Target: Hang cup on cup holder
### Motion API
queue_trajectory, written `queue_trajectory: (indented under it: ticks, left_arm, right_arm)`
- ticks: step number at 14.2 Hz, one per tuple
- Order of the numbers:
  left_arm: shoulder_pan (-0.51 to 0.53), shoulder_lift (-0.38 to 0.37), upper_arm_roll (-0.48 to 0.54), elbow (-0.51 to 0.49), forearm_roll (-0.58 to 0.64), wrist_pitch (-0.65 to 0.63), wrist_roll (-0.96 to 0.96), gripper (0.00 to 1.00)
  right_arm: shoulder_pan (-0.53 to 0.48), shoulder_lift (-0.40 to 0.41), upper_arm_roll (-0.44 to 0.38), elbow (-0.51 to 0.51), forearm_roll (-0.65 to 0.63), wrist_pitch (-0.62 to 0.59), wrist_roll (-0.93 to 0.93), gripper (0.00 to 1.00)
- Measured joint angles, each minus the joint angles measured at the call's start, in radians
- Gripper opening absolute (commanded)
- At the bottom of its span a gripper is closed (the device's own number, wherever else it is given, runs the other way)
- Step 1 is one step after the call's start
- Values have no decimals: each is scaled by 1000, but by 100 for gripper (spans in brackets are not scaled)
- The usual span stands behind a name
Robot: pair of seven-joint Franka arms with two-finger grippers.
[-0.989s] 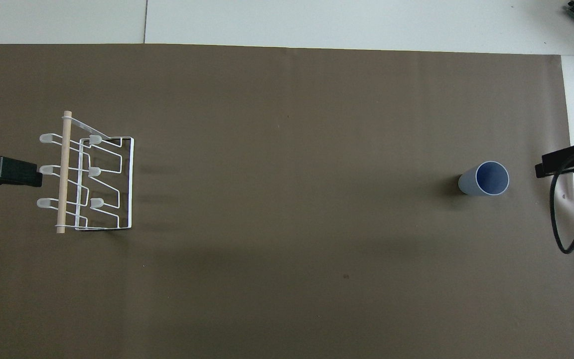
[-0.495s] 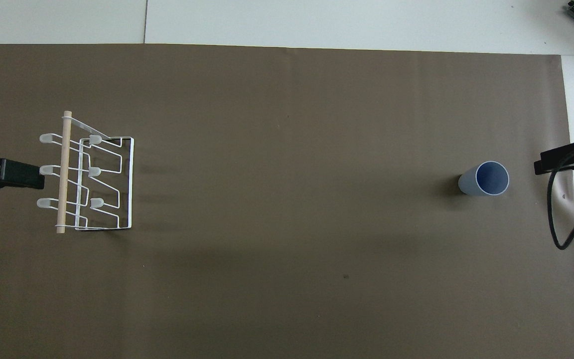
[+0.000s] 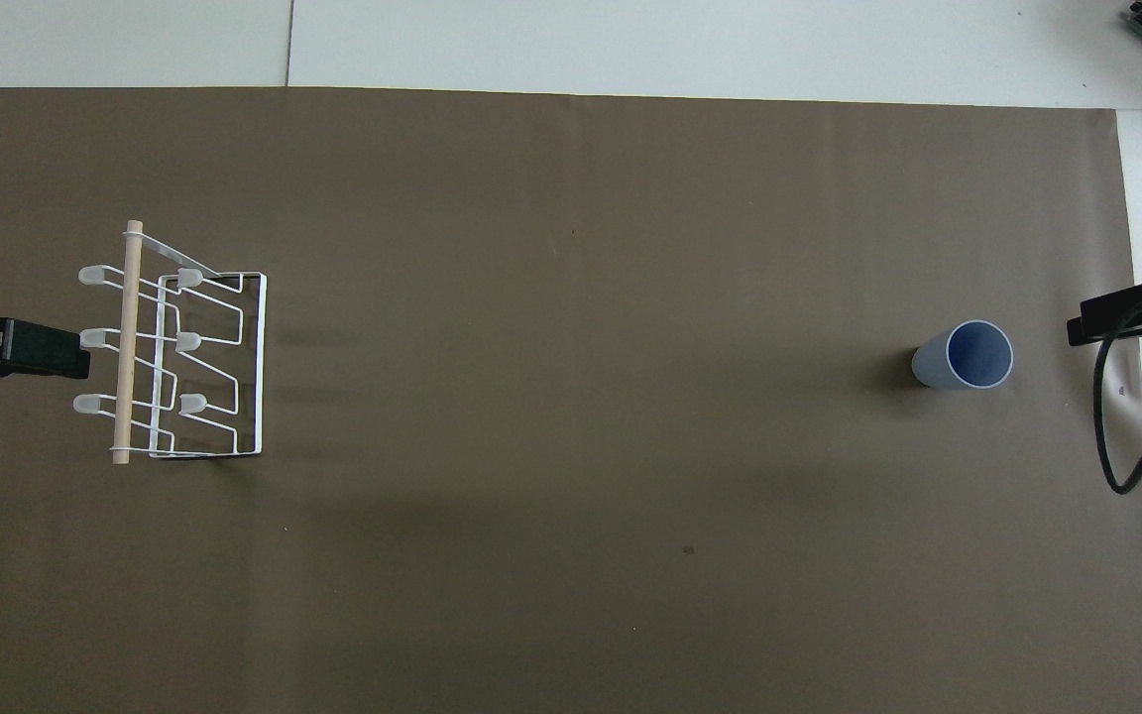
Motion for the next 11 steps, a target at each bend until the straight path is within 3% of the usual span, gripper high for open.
queue_trajectory:
  ticks: [4,11]
  left_arm:
    - [0,-2,0,-6,0,0,0,100]
    - [0,-12,-1,-21,0,4,0,100]
  right_arm:
    - [-1,-5,0,-64,0,131,0,100]
    - [2,1,5,-289,0,395,0,100]
